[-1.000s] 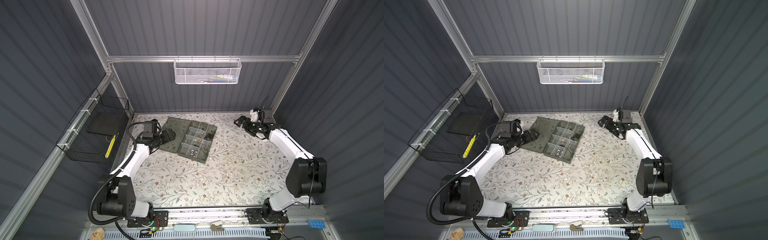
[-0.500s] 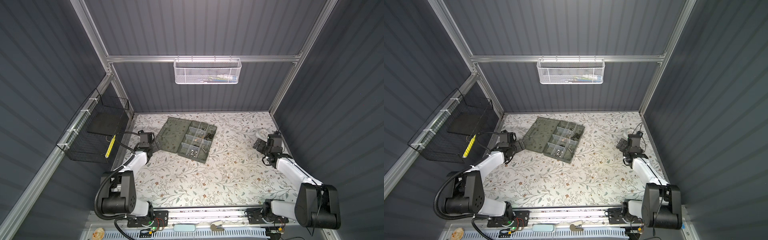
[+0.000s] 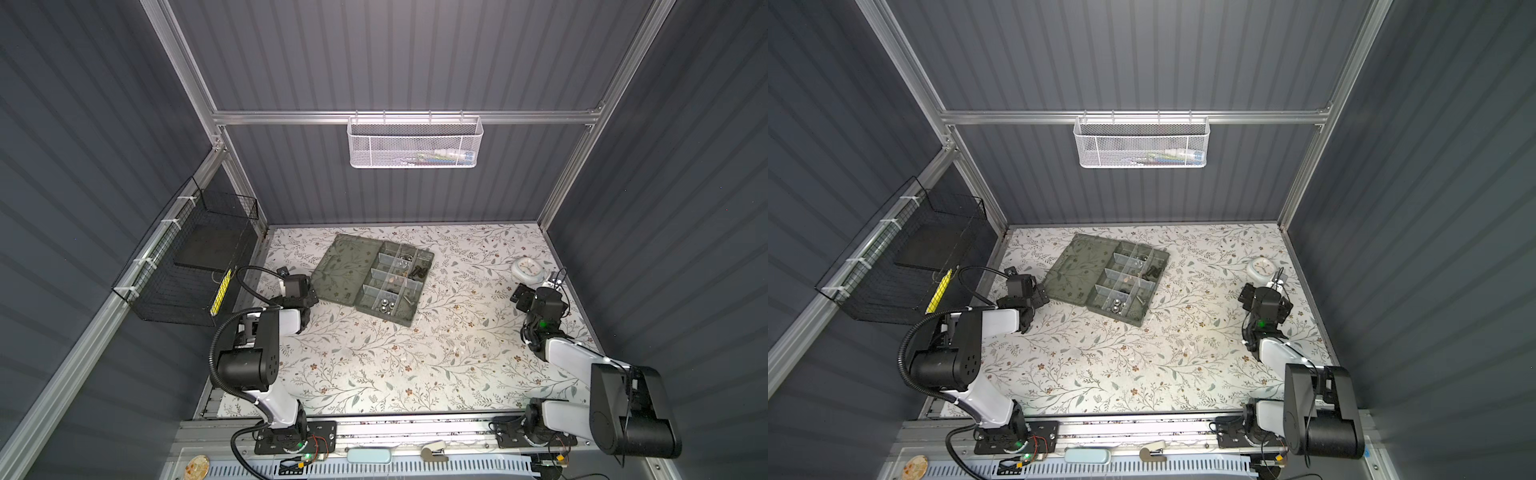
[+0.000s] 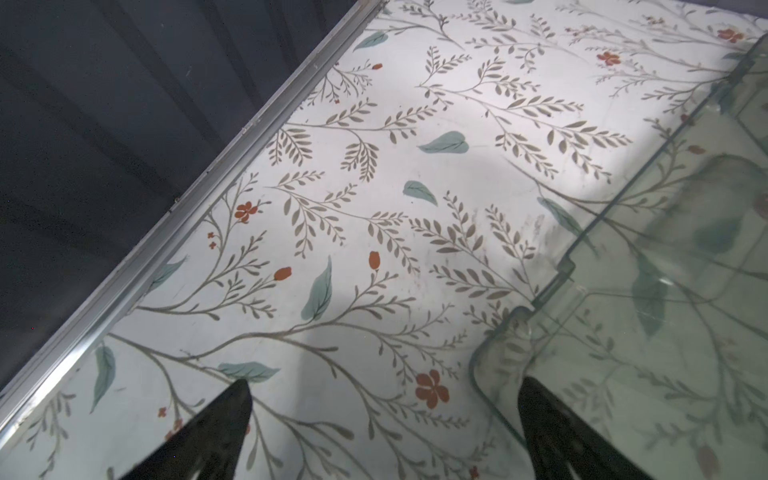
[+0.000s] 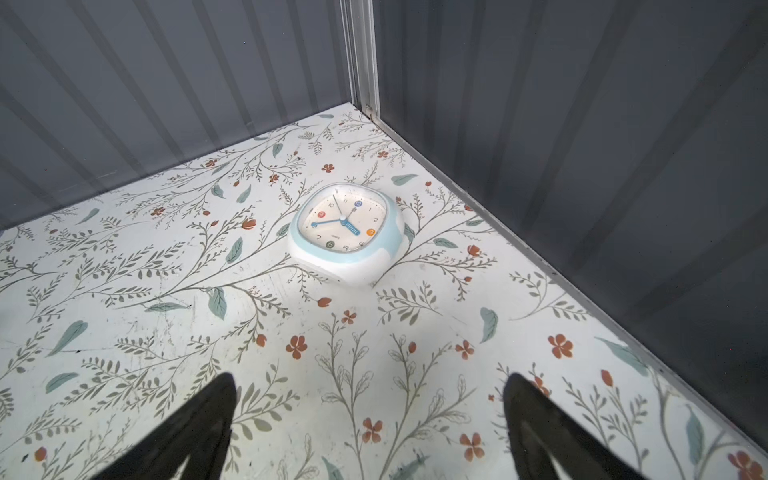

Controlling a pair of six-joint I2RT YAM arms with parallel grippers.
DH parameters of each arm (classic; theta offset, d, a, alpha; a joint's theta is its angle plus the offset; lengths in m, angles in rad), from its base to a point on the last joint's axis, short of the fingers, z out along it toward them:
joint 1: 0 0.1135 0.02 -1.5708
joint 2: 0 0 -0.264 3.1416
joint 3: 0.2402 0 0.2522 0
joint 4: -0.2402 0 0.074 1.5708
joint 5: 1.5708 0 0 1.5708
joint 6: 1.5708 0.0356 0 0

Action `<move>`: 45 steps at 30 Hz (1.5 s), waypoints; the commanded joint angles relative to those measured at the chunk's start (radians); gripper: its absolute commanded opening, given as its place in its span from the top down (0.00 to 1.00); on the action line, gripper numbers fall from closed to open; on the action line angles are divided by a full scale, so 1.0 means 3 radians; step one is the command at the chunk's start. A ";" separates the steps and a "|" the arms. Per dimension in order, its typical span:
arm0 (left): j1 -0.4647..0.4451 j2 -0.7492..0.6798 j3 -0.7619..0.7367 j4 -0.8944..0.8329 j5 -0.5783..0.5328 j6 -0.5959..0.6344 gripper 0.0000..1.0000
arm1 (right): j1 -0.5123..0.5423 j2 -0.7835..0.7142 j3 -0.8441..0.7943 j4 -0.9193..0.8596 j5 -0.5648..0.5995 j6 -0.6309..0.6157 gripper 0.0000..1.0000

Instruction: Sort the screws and nuts into containers

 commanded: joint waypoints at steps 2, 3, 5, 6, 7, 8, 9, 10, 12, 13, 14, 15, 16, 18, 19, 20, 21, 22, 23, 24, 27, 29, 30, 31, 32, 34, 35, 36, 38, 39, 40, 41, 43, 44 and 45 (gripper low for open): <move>0.0012 -0.0142 -0.0338 0.0743 0.0164 0.0210 0.00 | 0.0049 0.0144 -0.0304 0.1056 -0.0107 -0.0194 0.01; -0.0003 -0.0158 -0.0391 0.0822 0.0165 0.0230 0.00 | 0.0061 0.0162 -0.0388 0.1231 -0.0095 -0.0211 0.01; -0.0029 -0.0172 -0.0407 0.0845 0.0148 0.0253 0.00 | 0.0093 0.0227 -0.0585 0.1690 -0.0141 -0.0284 0.01; -0.0047 -0.0161 -0.0399 0.0852 0.0150 0.0277 0.00 | 0.0120 0.0252 -0.0617 0.1785 -0.0154 -0.0323 0.01; -0.0074 -0.0147 -0.0391 0.0868 0.0157 0.0326 0.00 | 0.0143 0.0271 -0.0625 0.1835 -0.0151 -0.0354 0.01; -0.0125 -0.0131 -0.0414 0.0943 0.0158 0.0396 0.00 | 0.0159 0.0272 -0.0626 0.1840 -0.0140 -0.0372 0.01; -0.0181 -0.0121 -0.0479 0.1083 0.0158 0.0465 0.00 | 0.0161 0.0272 -0.0626 0.1842 -0.0140 -0.0369 0.01; -0.0260 -0.0073 -0.0643 0.1434 0.0173 0.0579 0.00 | 0.0161 0.0272 -0.0631 0.1846 -0.0138 -0.0368 0.01; -0.0308 0.0204 -0.1041 0.2615 0.0169 0.0753 0.00 | 0.0161 0.0272 -0.0652 0.1884 -0.0152 -0.0371 0.01; -0.0304 0.0081 -0.1024 0.2276 0.0117 0.0627 0.00 | 0.0161 0.0275 -0.0685 0.1956 -0.0170 -0.0374 0.01; -0.0297 -0.0020 -0.0971 0.2013 0.0122 0.0556 0.00 | 0.0161 0.0290 -0.0727 0.2046 -0.0195 -0.0382 0.01; -0.0298 0.0100 -0.0972 0.2297 0.0132 0.0626 0.00 | 0.0161 0.0321 -0.0781 0.2176 -0.0232 -0.0401 0.01; -0.0302 0.0159 -0.0947 0.2308 0.0164 0.0708 0.00 | 0.0161 0.0368 -0.0830 0.2331 -0.0271 -0.0415 0.01; -0.0304 0.0049 -0.0839 0.1915 0.0159 0.0625 0.00 | 0.0161 0.0496 -0.0910 0.2623 -0.0371 -0.0459 0.01; -0.0304 0.0135 -0.0833 0.2088 0.0142 0.0680 0.00 | 0.0161 0.0579 -0.0948 0.2769 -0.0486 -0.0497 0.01; -0.0313 0.0127 -0.0798 0.1972 0.0152 0.0687 0.00 | 0.0161 0.0674 -0.0962 0.2806 -0.0627 -0.0536 0.01; -0.0319 0.0071 -0.0736 0.1742 0.0183 0.0663 0.00 | 0.0161 0.0759 -0.0869 0.2762 -0.0644 -0.0579 0.01; -0.0319 0.0098 -0.0676 0.1684 0.0152 0.0665 0.00 | 0.0161 0.0809 -0.0803 0.2751 -0.0607 -0.0581 0.01; -0.0341 0.0132 -0.0699 0.1812 0.0121 0.0697 0.00 | 0.0161 0.0808 -0.0816 0.2772 -0.0611 -0.0573 0.01; -0.0339 0.0140 -0.0707 0.1823 0.0122 0.0710 0.00 | 0.0161 0.0790 -0.0821 0.2746 -0.0613 -0.0571 0.01; -0.0339 0.0130 -0.0690 0.1777 0.0132 0.0693 0.00 | 0.0161 0.0757 -0.0753 0.2585 -0.0578 -0.0557 0.01; -0.0339 0.0128 -0.0692 0.1769 0.0135 0.0694 0.00 | 0.0161 0.0714 -0.0669 0.2375 -0.0529 -0.0541 0.01; -0.0339 0.0125 -0.0692 0.1755 0.0138 0.0689 0.00 | 0.0161 0.0684 -0.0600 0.2189 -0.0486 -0.0519 0.01; -0.0343 0.0131 -0.0692 0.1771 0.0137 0.0694 0.00 | 0.0153 0.0647 -0.0502 0.1964 -0.0455 -0.0493 0.01; -0.0340 0.0131 -0.0692 0.1767 0.0137 0.0692 0.00 | 0.0139 0.0629 -0.0407 0.1754 -0.0431 -0.0465 0.01; -0.0339 0.0131 -0.0692 0.1767 0.0137 0.0695 0.00 | 0.0087 0.0611 -0.0178 0.1295 -0.0449 -0.0393 0.01; -0.0339 0.0130 -0.0692 0.1766 0.0137 0.0694 0.00 | 0.0089 0.0593 -0.0160 0.1231 -0.0439 -0.0394 0.01; -0.0339 0.0131 -0.0692 0.1767 0.0137 0.0693 0.00 | 0.0079 0.0586 -0.0178 0.1263 -0.0458 -0.0381 0.01; -0.0339 0.0131 -0.0692 0.1767 0.0135 0.0692 0.00 | 0.0079 0.0623 -0.0194 0.1359 -0.0461 -0.0392 0.01; -0.0339 0.0130 -0.0692 0.1762 0.0137 0.0692 0.00 | 0.0079 0.0602 -0.0186 0.1301 -0.0458 -0.0391 0.01; -0.0339 0.0131 -0.0692 0.1763 0.0137 0.0693 0.00 | 0.0079 0.0595 -0.0187 0.1294 -0.0461 -0.0387 0.01; -0.0342 0.0131 -0.0692 0.1765 0.0137 0.0694 0.00 | 0.0081 0.0607 -0.0191 0.1334 -0.0461 -0.0396 0.01; -0.0339 0.0131 -0.0692 0.1767 0.0137 0.0693 0.00 | 0.0084 0.0603 -0.0196 0.1330 -0.0460 -0.0393 0.01; -0.0339 0.0130 -0.0692 0.1765 0.0137 0.0693 0.00 | 0.0083 0.0600 -0.0191 0.1320 -0.0459 -0.0395 0.01; -0.0339 0.0131 -0.0692 0.1767 0.0137 0.0692 0.00 | 0.0082 0.0608 -0.0196 0.1335 -0.0457 -0.0392 0.01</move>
